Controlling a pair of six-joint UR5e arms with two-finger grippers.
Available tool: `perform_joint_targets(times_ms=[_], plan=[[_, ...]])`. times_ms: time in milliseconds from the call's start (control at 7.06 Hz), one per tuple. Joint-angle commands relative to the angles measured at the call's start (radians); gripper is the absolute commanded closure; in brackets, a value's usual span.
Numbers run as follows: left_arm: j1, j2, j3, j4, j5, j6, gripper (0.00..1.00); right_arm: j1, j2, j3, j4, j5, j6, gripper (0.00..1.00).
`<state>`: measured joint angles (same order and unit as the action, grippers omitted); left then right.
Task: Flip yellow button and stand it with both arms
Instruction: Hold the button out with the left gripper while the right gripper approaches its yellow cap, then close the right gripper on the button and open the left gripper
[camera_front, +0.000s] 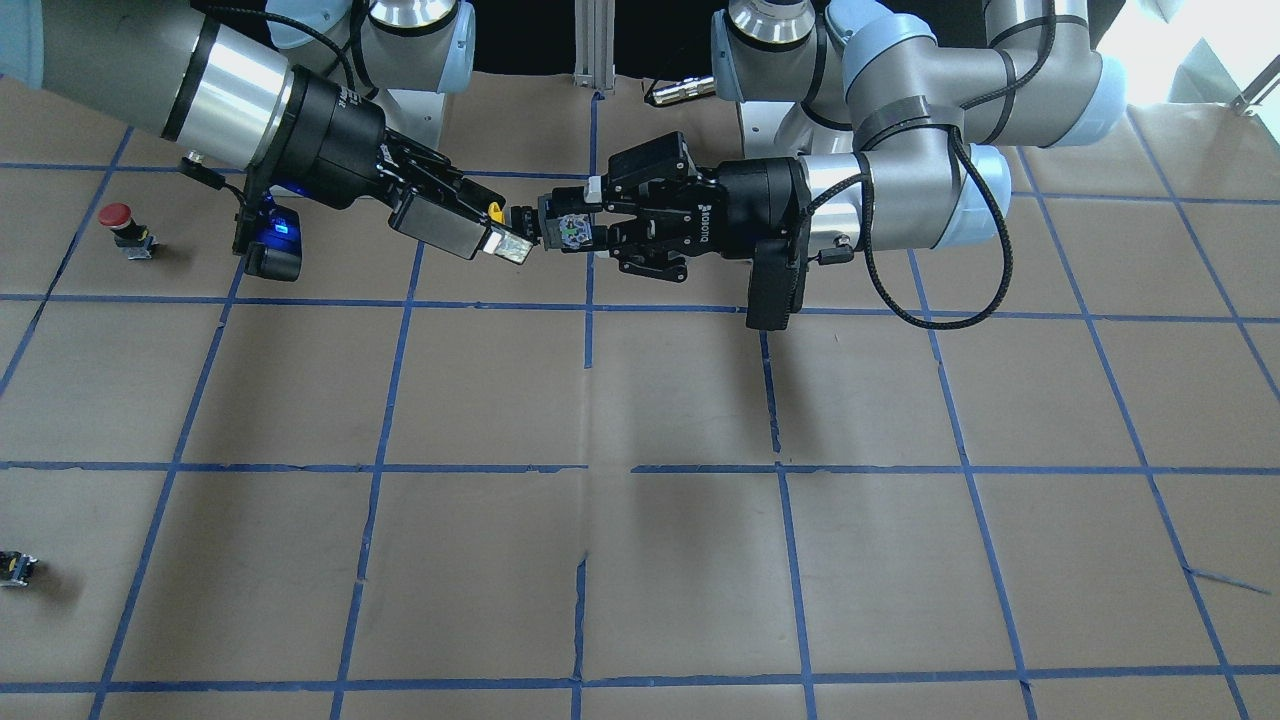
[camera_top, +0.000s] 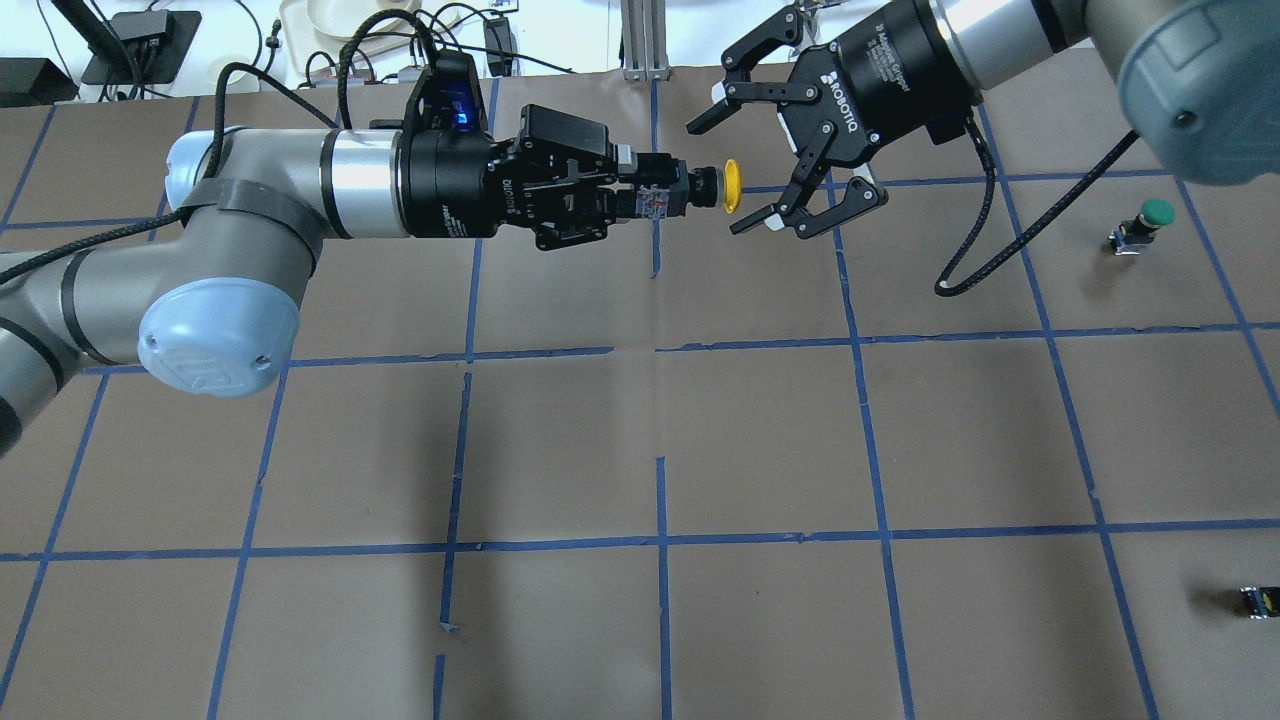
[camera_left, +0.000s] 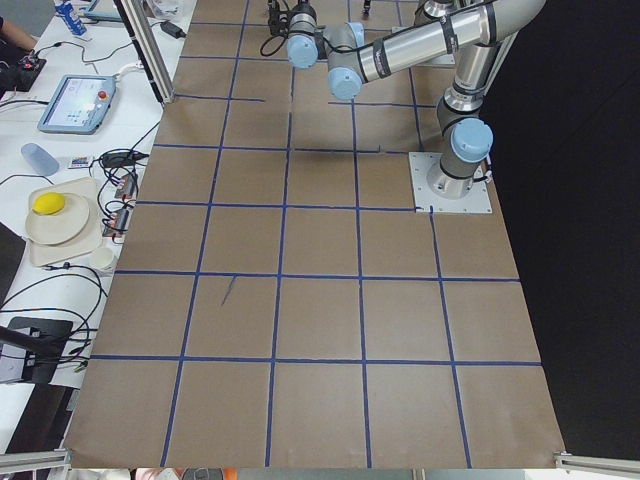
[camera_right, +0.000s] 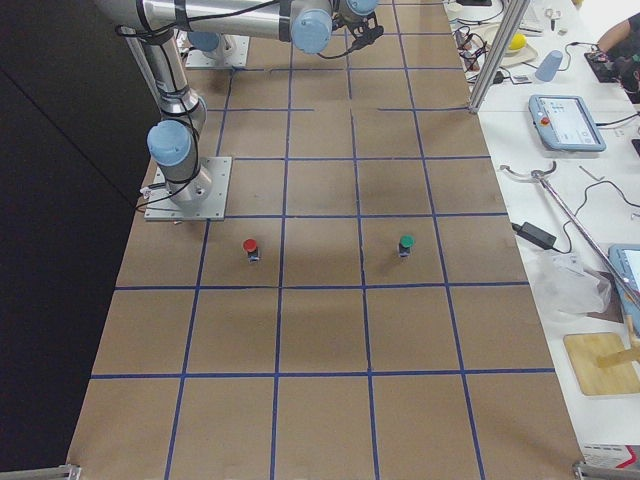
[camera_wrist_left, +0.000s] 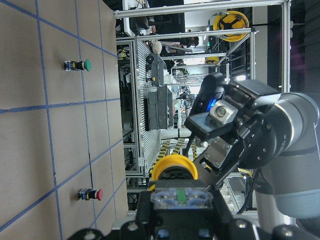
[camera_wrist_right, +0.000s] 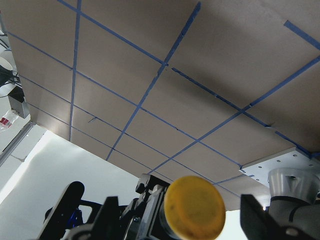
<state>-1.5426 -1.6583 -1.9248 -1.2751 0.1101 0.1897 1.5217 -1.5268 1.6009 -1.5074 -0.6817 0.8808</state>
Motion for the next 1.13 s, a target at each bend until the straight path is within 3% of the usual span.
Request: perform_joint_targets(times_ms=[0,283,425,567,708,992], plan=[[-0.001,0.0,0.001,0.0,0.002,0.0,0.91,0.0,-0.003,0.02,0.0,0.001,-0.003,0.67],[-0.001,0.0,0.0,0.0,0.002,0.0,0.91,0.0,-0.004,0.019,-0.004,-0.001,0.001,0.81],[-0.001,0.003,0.0,0.0,0.002,-0.003,0.9,0.0,-0.003,0.019,-0.007,0.001,0.003,0.82],[0.001,0.003,0.0,-0.001,0.005,-0.01,0.2,0.0,-0.003,0.017,-0.008,0.001,0.003,0.81],[0.001,0.0,0.001,0.0,0.006,-0.024,0.1,0.0,-0.001,0.019,-0.013,0.002,0.001,0.81],[0.005,0.017,0.006,0.0,0.026,-0.023,0.1,-0.005,0.0,0.01,-0.019,0.001,-0.019,0.81]])
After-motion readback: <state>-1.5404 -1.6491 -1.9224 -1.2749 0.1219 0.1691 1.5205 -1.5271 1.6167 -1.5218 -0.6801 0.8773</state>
